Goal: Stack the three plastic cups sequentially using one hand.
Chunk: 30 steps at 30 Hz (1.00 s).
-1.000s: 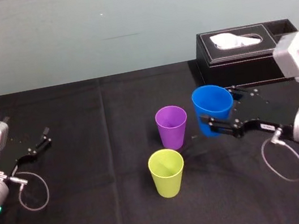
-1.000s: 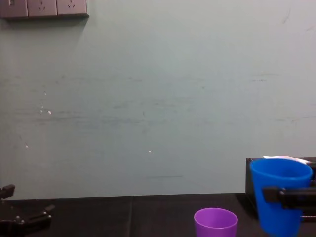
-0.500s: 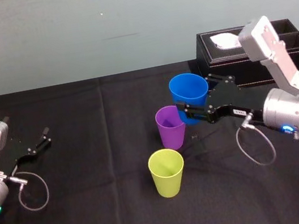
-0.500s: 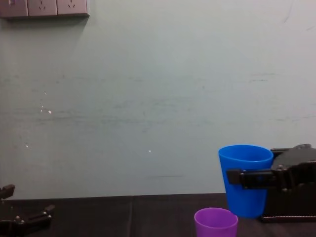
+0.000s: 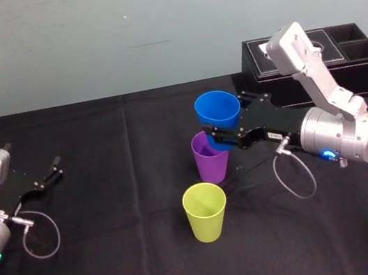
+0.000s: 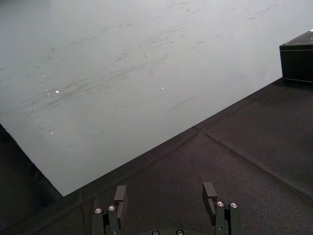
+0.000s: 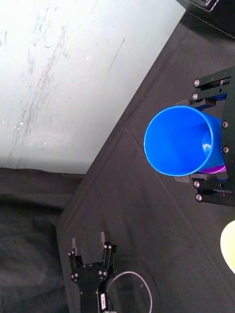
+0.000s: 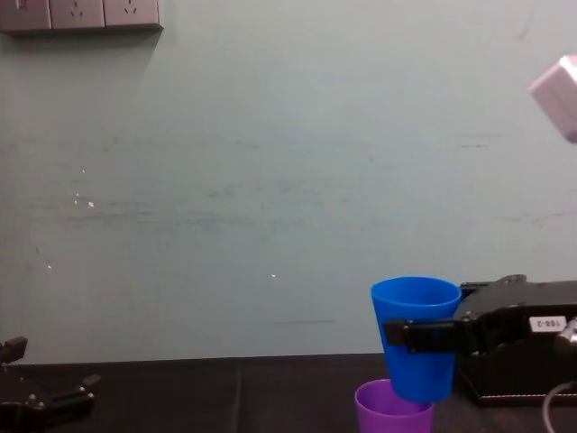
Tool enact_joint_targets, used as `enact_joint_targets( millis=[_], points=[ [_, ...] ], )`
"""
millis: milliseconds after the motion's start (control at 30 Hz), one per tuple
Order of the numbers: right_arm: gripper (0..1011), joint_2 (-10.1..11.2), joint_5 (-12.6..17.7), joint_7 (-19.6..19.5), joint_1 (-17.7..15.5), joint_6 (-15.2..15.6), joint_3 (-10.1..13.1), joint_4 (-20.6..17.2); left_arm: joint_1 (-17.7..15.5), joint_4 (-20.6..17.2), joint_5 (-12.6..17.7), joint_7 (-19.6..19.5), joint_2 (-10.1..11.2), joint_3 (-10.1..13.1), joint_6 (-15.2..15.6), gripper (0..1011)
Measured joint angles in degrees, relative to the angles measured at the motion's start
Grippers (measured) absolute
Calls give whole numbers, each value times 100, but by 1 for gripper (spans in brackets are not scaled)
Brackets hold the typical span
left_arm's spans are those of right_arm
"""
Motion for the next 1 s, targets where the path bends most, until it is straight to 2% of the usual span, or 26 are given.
enact_joint_targets(
  millis=[333, 1000],
  points=[
    [729, -152, -98, 10, 82, -11, -69, 191, 0, 0, 0, 0, 0, 0, 0, 1010],
    [729, -265, -164, 105, 83, -119, -95, 316, 0, 0, 0, 0, 0, 0, 0, 1010]
  ],
)
